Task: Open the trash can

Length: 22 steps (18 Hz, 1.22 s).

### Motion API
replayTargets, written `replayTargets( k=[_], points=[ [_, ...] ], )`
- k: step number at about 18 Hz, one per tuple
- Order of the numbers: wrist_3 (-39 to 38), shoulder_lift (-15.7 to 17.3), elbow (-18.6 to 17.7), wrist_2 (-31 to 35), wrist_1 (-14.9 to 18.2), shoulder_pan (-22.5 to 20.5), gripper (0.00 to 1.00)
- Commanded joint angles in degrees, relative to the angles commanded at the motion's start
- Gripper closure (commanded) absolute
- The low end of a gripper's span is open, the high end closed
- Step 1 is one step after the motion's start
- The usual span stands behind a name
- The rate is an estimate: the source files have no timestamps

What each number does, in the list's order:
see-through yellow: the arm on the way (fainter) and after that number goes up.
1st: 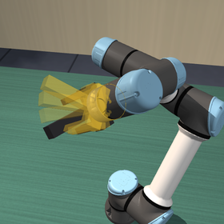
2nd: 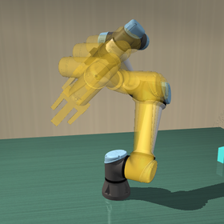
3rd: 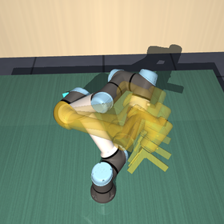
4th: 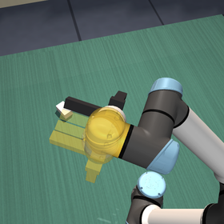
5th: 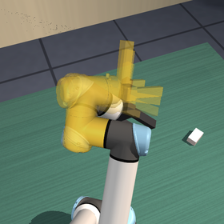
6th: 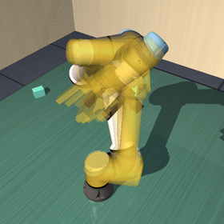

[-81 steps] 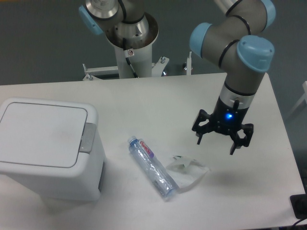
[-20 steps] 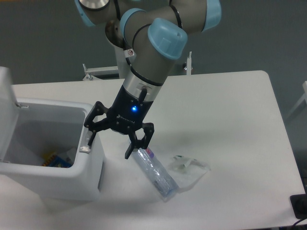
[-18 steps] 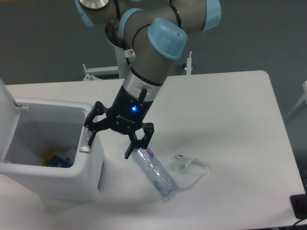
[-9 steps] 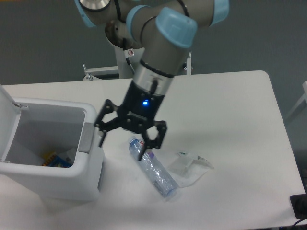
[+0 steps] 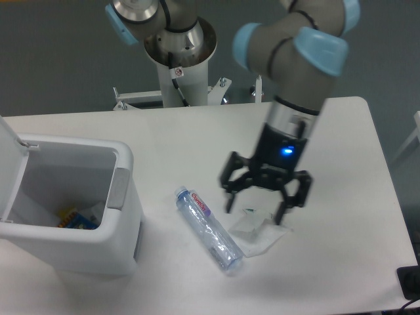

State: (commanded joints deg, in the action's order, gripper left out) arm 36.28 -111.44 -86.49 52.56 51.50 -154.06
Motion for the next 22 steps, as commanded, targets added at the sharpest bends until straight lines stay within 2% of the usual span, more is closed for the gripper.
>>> replayTargets(
  k=[3, 6, 8, 10, 11, 12, 14, 17, 19, 22],
  points=[
    [6.59, -1.59, 0.71, 0.0, 0.09, -3.25, 0.0],
    [8.89, -2.03, 0.97, 1.92, 0.61, -3.88, 0.0],
    [10.99, -1.94, 0.79, 10.41, 0.62, -3.61, 0.0],
    [18.17, -2.12, 0.27, 23.93, 0.7, -0.73, 0.0],
    [21.51, -2.21, 0.18, 28.69, 1.23, 0.51, 0.0],
    [23.29, -2.38, 0.18, 30.65, 1.75, 1.04, 0.0],
    [27.59, -2.47, 0.27, 31.9, 4.3, 1.05, 0.0],
    [38.48, -1.59, 0.62, 35.58, 10.17, 0.7, 0.0],
    [42.1, -1.68, 0.62, 37.96, 11.07, 0.08, 0.0],
    [48.15, -1.94, 0.97, 38.06, 11.34, -2.73, 0.0]
  ],
)
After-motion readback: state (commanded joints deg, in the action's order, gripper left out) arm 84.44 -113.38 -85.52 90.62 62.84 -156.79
